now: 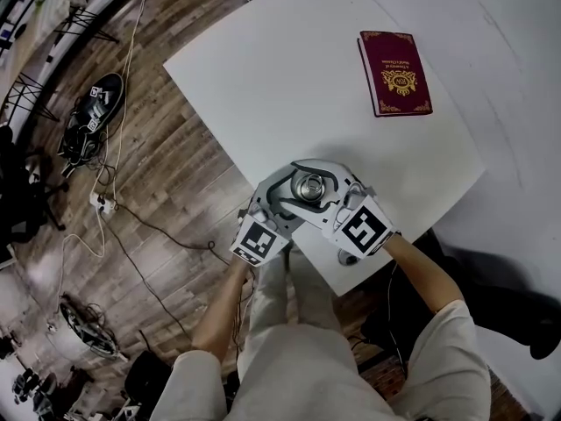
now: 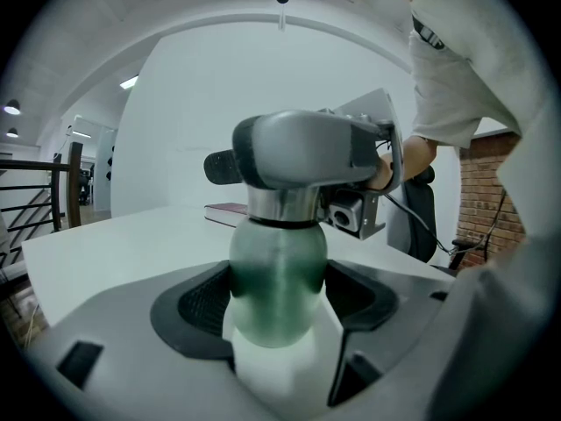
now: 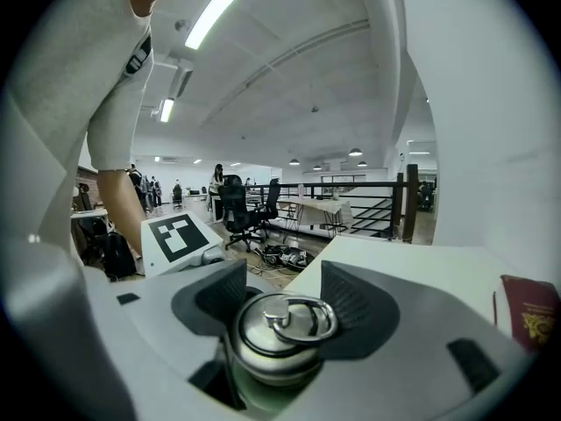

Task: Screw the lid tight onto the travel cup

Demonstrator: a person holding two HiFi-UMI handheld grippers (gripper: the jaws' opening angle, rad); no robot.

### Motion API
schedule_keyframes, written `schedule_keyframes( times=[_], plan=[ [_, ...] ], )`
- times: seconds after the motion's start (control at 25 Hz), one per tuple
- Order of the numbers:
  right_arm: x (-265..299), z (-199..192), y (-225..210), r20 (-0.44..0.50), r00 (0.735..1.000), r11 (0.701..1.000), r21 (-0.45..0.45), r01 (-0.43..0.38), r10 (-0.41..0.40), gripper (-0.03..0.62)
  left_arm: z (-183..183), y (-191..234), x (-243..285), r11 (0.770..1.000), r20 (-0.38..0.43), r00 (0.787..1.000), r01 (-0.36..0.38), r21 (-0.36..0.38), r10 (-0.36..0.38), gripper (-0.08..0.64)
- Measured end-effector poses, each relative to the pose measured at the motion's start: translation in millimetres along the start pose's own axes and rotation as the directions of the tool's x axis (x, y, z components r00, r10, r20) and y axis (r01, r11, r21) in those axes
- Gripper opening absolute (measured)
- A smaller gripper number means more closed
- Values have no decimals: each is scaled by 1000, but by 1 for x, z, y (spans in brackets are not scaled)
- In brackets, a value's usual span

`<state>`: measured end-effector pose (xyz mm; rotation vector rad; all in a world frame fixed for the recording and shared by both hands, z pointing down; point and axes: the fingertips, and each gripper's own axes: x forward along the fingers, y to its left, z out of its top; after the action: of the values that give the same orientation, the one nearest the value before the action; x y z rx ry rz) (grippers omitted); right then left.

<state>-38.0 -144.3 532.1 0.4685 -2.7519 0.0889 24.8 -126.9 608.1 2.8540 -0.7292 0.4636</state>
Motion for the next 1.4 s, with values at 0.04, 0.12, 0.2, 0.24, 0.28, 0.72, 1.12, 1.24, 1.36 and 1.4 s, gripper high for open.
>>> schedule_keyframes(
  times=[0.04,0.12,0.2,0.24,0.28,0.72,1.12,1.24,1.36,1.4],
  plan=[
    [-1,0,-2,5,1000,1000,5,27,-27,261,0,0,0,1000,0,1000,0,0,0,325],
    [-2,1,-5,13,997,997,19,81,-81,262,0,-1,0,1000,0,1000,0,-2,0,325],
    [-3,0,-7,15,992,991,30,128,-129,262,0,-1,0,1000,-1,1000,2,0,-2,325],
    [-3,-1,-9,14,988,988,36,151,-151,262,0,-1,1,1000,-2,1000,2,2,-2,325],
    [-4,-1,-10,12,985,984,44,174,-175,262,0,-1,1,1000,-3,1000,3,3,-3,325],
    [-10,2,-27,11,879,870,145,471,-477,262,0,0,-1,1000,6,1000,2,-4,-2,325],
    [-22,-2,-38,-6,725,706,221,673,-689,264,0,-2,0,1000,4,1000,-6,-4,6,325],
    [-22,-1,-39,-7,717,697,227,680,-697,265,0,-2,0,1000,6,1000,-7,-7,7,325],
    [-22,-1,-38,12,729,714,219,665,-684,268,0,-1,0,1000,8,1000,-9,-6,9,325],
    [-21,0,-37,19,739,725,213,656,-674,270,0,-1,0,1000,8,1000,-10,-7,10,325]
  ],
)
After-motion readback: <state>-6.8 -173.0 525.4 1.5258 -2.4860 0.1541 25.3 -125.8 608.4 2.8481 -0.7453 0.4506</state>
